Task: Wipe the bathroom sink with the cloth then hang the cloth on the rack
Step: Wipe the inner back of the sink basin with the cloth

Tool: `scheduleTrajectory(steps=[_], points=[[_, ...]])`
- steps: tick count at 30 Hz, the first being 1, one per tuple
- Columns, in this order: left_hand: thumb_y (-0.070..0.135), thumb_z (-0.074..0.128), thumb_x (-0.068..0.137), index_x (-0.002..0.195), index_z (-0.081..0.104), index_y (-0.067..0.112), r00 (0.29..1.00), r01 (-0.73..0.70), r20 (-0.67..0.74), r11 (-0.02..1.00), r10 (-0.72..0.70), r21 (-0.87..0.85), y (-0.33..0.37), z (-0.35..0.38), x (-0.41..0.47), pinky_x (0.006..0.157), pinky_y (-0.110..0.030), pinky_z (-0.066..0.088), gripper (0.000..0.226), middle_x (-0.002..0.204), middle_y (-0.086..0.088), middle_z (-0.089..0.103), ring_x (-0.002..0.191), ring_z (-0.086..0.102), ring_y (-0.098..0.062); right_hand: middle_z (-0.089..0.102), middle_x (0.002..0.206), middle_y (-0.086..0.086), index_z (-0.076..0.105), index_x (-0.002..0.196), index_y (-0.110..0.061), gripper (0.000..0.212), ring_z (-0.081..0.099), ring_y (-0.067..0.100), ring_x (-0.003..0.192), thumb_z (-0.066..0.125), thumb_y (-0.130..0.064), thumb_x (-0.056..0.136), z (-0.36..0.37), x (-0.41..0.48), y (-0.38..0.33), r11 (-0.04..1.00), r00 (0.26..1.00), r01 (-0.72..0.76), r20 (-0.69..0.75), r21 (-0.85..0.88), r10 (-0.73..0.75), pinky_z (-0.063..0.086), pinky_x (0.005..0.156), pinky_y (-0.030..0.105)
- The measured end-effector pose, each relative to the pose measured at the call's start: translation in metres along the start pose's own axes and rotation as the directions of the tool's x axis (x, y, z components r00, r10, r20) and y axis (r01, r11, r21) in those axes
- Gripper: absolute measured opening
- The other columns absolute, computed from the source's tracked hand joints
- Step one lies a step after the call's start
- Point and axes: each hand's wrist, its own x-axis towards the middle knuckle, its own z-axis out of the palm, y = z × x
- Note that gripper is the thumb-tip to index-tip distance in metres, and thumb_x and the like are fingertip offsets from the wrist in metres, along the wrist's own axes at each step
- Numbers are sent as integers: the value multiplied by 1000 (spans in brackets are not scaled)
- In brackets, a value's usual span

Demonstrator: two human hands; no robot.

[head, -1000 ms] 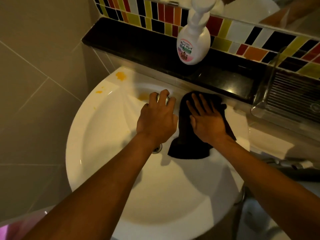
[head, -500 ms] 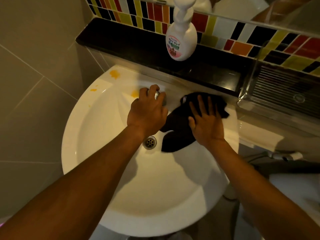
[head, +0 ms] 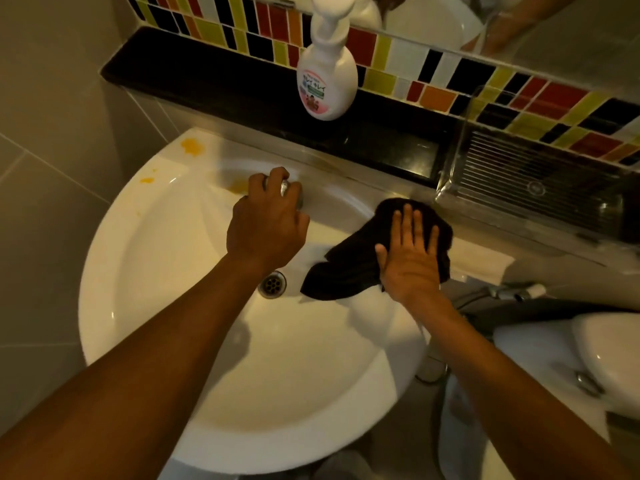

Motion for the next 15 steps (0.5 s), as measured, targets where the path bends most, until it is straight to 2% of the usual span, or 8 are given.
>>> scheduleTrajectory(steps=[3, 7, 10, 15], points=[[30, 48, 84, 119, 56, 11, 1000, 0, -3, 1000, 0, -7, 0, 0, 0, 67, -35, 52, 40, 136, -12, 48, 113, 50, -35, 2, 161, 9, 2, 151, -14, 63, -3, 25, 149, 24, -43, 99, -9, 33, -5, 969, 971, 237, 2, -65, -237, -1, 121, 45], [33, 42, 83, 119, 56, 11, 1000, -10, 0, 1000, 10, 2, -1, -1, -1, 68, -36, 51, 44, 137, -13, 47, 113, 50, -35, 3, 162, 5, 4, 152, -17, 62, -2, 22, 149, 27, -39, 99, -16, 45, 4, 934, 935, 354, 34, -54, -353, 1, 121, 41], [33, 40, 83, 119, 55, 11, 1000, -19, -2, 1000, 19, -2, -2, -1, -1, 67, -35, 51, 45, 137, -12, 46, 113, 49, -35, 3, 162, 3, 4, 153, -19, 64, -4, 21, 149, 30, -38, 98, -12, 35, 8, 964, 964, 266, -10, -16, -266, -1, 121, 41], [30, 47, 87, 120, 52, 9, 999, -33, 16, 999, 33, 9, -2, -1, -2, 69, -38, 50, 39, 137, -14, 44, 114, 47, -37, -3, 162, 9, -1, 153, -15, 69, -8, 27, 148, 33, -39, 97, 6, -37, 12, 986, 996, -78, -29, 151, 83, 3, 120, 47]])
